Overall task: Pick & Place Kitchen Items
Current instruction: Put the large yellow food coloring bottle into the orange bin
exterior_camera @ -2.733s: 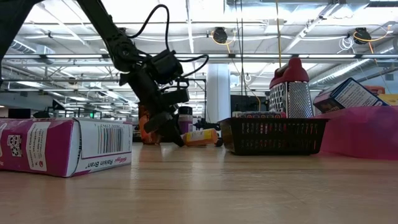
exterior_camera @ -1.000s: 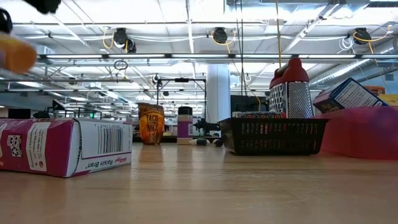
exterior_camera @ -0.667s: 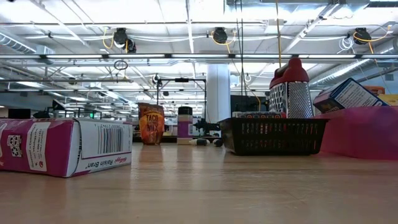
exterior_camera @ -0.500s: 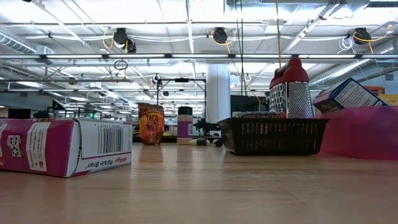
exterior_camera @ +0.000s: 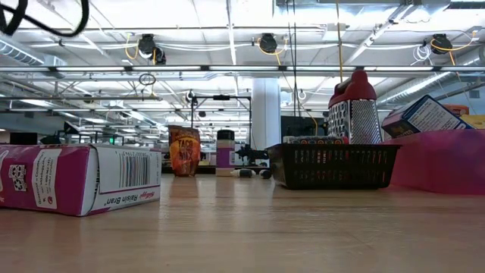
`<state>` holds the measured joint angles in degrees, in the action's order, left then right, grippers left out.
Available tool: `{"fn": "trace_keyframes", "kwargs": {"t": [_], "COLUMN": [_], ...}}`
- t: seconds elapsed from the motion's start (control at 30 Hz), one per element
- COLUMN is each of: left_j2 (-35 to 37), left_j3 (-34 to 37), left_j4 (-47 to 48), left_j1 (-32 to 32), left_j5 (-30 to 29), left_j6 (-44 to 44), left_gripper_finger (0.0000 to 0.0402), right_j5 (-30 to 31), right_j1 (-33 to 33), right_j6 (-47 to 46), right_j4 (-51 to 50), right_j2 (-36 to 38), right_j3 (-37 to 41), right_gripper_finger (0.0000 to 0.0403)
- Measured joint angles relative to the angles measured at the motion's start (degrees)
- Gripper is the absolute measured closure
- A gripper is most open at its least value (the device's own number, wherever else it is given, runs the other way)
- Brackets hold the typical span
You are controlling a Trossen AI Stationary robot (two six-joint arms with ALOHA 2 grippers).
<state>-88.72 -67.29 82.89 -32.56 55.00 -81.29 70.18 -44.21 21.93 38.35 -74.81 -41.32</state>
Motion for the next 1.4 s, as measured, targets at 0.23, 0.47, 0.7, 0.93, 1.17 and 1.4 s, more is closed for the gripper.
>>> {"fn": "trace_keyframes", "kwargs": {"t": [0.23, 0.47, 0.7, 0.93, 1.17, 1.4], "left_j2": [-8.2, -12.4, -16.7, -19.7, -21.7, -21.7], "left_j3": [0.0, 0.8, 0.8, 0.8, 0.8, 0.8], "left_j4": [3.2, 6.3, 7.2, 7.1, 7.1, 7.2], "left_j1": [0.0, 0.2, 0.5, 0.5, 0.5, 0.7], "left_j5": [0.7, -0.4, -1.1, -2.9, -4.5, -5.9], "left_j6": [12.9, 19.3, 24.4, 27.2, 30.4, 30.2], "left_gripper_finger": [0.0309, 0.0309, 0.0309, 0.0309, 0.0295, 0.023], "right_j5": [0.0, 0.0, 0.0, 0.0, 0.0, 0.0], "right_j1": [0.0, 0.0, 0.0, 0.0, 0.0, 0.0], "right_j6": [0.0, 0.0, 0.0, -0.1, -0.2, -0.2], "right_j4": [0.0, 0.0, 0.0, 0.0, 0.0, 0.0], "right_j2": [0.0, 0.0, 0.0, 0.0, 0.0, 0.0], "right_j3": [0.0, 0.0, 0.0, 0.0, 0.0, 0.0], "right_gripper_finger": [0.0348, 0.0348, 0.0348, 0.0348, 0.0348, 0.0348]}}
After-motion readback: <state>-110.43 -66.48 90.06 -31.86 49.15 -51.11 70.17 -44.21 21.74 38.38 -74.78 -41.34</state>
